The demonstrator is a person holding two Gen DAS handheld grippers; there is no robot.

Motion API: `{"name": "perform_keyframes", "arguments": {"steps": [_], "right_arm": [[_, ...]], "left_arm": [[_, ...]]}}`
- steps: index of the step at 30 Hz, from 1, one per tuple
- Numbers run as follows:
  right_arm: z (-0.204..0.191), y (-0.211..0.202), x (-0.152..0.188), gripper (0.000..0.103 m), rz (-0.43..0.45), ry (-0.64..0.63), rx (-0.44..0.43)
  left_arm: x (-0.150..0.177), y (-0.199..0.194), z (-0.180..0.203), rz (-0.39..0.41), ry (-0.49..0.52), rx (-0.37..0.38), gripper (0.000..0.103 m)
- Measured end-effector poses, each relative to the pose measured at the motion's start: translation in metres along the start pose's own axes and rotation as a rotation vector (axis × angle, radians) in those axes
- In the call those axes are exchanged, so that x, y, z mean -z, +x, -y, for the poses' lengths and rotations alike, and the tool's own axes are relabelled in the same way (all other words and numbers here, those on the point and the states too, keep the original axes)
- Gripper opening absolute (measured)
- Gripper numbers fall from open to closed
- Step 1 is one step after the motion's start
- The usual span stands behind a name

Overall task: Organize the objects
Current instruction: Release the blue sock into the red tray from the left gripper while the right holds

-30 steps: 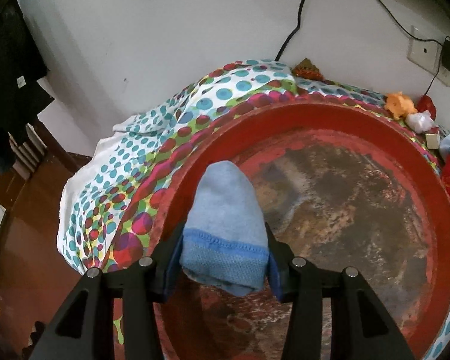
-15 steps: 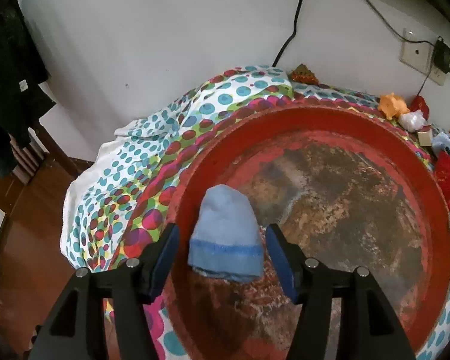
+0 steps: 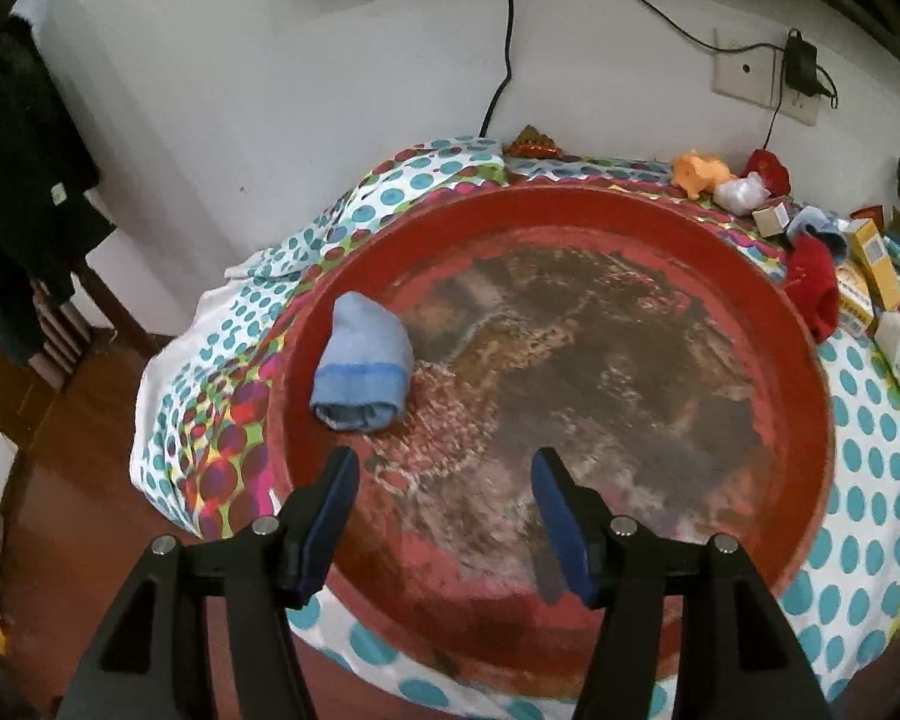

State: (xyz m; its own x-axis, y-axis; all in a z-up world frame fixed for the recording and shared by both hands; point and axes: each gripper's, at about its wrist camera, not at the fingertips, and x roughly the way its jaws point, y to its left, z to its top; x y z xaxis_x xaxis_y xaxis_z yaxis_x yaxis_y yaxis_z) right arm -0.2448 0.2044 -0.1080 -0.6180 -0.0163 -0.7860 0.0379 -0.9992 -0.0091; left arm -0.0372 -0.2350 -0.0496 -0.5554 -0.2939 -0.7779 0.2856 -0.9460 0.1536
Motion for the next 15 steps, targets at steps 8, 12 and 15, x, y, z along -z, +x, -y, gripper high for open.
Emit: {"name": "perform_keyframes", "arguments": {"steps": [8, 12, 15], "right_arm": [[0.0, 0.0, 0.0, 0.043, 0.0, 0.0, 0.0], [-0.005, 0.0, 0.0, 0.043, -0.001, 0.002, 0.004], [-0.004, 0.0, 0.0, 0.043, -0.001, 0.0, 0.008]], "left_arm": [[0.019, -0.008, -0.005, -0.038, -0.011, 0.065, 0.061], [0.021, -0.012, -0.021, -0.032, -0.06, 0.081, 0.061], [0.019, -0.016, -0.029, -0.033, -0.07, 0.072, 0.061]]}}
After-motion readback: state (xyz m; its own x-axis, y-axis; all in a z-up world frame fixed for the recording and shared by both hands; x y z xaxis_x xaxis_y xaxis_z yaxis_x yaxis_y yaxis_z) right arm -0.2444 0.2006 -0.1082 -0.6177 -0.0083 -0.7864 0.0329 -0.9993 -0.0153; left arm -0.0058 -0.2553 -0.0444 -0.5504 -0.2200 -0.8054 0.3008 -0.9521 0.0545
